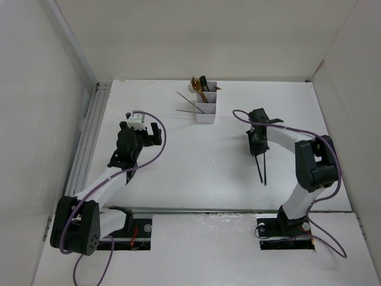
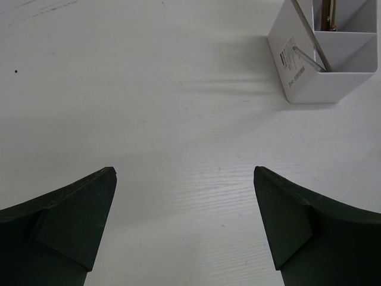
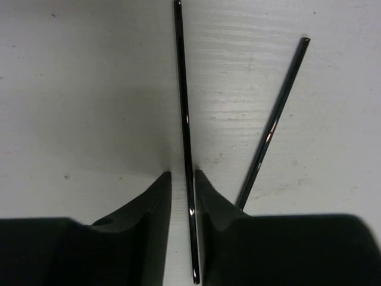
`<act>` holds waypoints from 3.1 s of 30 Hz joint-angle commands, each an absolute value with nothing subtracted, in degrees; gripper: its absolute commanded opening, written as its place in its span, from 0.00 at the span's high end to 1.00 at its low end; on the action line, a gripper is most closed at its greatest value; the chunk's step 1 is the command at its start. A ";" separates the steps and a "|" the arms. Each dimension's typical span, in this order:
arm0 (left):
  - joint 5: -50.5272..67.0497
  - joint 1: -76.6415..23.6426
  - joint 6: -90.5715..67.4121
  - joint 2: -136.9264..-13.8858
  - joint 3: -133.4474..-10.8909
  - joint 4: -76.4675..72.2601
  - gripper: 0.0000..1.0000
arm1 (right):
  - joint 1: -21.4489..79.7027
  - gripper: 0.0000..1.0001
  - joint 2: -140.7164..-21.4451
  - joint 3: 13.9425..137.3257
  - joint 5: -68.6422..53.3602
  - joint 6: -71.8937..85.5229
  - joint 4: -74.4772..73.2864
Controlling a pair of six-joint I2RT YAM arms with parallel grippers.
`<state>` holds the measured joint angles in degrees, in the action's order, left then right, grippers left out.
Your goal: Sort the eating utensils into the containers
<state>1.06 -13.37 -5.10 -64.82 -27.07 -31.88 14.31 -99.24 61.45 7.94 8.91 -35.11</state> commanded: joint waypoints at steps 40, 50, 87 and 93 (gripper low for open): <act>-7.38 -13.01 -1.49 -76.38 -40.78 -24.26 0.00 | 24.35 1.00 -118.55 110.12 -37.70 -27.25 -2.55; -7.91 -13.01 -1.49 -80.33 -43.42 -24.25 0.00 | 24.35 1.00 -123.57 108.46 -38.41 -28.82 -2.02; -2.29 -12.48 -0.44 -67.78 -34.64 -28.38 0.00 | 1.85 0.39 -89.56 68.32 4.39 12.04 -41.31; -1.58 -12.48 -2.19 -64.43 -31.29 -29.79 0.00 | 1.85 0.43 -95.27 63.46 0.70 11.25 -38.06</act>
